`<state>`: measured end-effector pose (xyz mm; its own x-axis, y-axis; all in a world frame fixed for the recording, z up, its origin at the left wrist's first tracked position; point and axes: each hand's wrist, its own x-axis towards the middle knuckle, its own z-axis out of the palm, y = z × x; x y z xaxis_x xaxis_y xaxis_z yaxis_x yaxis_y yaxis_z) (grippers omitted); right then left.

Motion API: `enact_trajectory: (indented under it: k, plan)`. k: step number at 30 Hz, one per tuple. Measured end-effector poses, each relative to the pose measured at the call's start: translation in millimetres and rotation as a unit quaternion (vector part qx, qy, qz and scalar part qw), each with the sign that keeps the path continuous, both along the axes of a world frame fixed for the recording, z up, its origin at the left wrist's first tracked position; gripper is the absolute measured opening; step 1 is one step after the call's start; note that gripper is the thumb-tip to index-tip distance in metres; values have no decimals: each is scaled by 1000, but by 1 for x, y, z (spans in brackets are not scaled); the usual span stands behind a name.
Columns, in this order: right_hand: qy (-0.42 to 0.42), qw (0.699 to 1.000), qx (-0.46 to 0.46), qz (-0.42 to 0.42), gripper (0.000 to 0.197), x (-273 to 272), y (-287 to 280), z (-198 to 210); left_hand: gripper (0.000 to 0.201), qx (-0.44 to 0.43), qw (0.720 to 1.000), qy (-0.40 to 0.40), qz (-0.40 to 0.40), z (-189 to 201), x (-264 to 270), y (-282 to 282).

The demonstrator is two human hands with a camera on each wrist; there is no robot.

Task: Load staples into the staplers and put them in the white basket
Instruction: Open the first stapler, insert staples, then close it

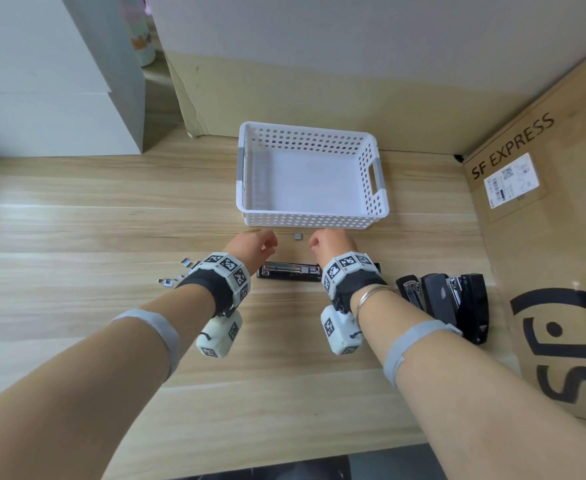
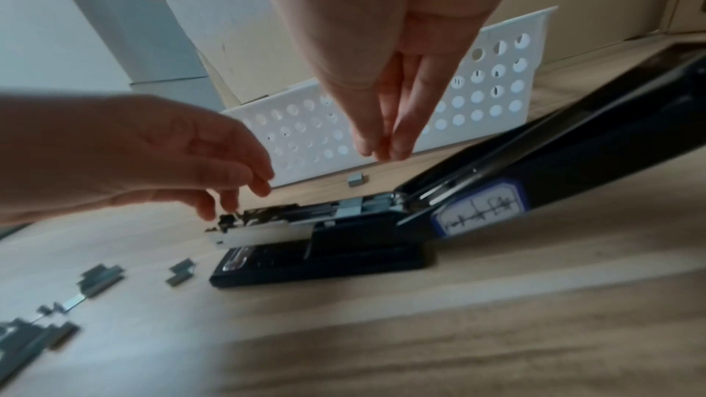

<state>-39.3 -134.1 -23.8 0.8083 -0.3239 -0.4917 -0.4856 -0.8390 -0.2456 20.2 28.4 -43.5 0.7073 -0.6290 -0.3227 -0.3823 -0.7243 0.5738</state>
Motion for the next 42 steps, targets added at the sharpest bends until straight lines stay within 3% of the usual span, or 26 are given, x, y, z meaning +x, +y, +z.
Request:
enact_trajectory:
  k: [6, 12, 19, 23, 26, 28, 32, 37, 42]
  plan:
    - [40, 996, -22, 70, 43, 14, 0, -2, 21, 40, 997, 55, -45, 2, -2, -8]
    - [39, 992, -28, 117, 41, 31, 7, -13, 20, 23, 997, 77, -16, -6, -1, 0]
    - [22, 992, -50, 113, 29, 38, 12, -18, 18, 20, 991, 134, -23, -12, -1, 7]
    - [54, 990, -28, 125, 20, 37, 9, -17, 38, 39, 983, 171, -47, -12, -1, 8]
    - [39, 991, -24, 124, 17, 33, 8, -12, 51, 62, 982, 147, -99, -14, -3, 8]
    - [24, 993, -9, 111, 17, 29, 8, -7, 49, 66, 983, 117, -122, -14, -5, 7]
    - [4, 993, 25, 114, 15, 21, 8, 4, 39, 48, 990, 94, -97, -16, -4, 7]
    - [-43, 995, 26, 85, 20, 15, 8, 7, 37, 1, 990, 138, -13, -6, -1, 1]
    - [9, 994, 16, 105, 19, 12, 10, -8, 21, 6, 995, 101, 4, -9, -3, 0]
